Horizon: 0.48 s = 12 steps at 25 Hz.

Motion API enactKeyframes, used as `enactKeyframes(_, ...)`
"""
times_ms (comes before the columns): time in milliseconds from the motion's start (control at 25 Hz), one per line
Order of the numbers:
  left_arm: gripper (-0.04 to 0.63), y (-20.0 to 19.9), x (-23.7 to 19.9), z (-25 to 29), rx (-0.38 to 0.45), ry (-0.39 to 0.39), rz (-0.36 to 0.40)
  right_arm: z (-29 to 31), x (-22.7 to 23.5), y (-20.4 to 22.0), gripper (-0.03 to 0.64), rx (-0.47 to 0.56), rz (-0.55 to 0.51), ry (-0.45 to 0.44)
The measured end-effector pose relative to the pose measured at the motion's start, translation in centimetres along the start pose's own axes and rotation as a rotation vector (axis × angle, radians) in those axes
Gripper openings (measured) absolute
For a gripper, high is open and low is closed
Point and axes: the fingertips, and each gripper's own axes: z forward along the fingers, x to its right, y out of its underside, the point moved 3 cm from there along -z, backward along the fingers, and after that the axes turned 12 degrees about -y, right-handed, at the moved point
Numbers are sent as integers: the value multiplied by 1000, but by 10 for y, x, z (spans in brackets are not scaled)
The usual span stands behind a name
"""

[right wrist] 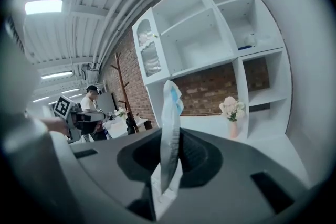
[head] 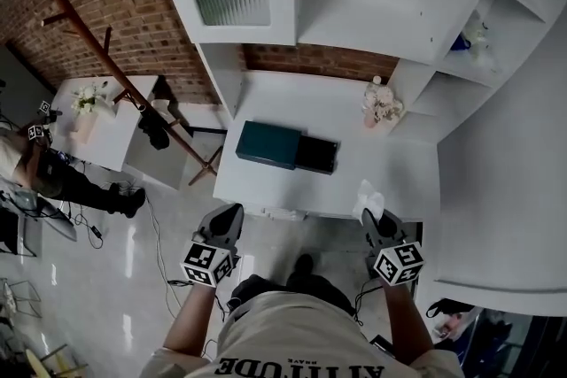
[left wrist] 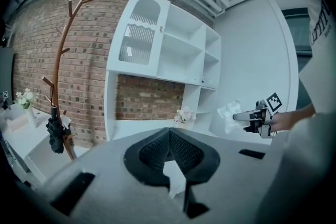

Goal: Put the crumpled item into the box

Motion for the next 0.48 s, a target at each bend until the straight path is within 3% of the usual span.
enactKeyframes(480, 25, -2, 1, 32, -19, -33, -41, 33, 35, -1, 72, -55, 21, -47)
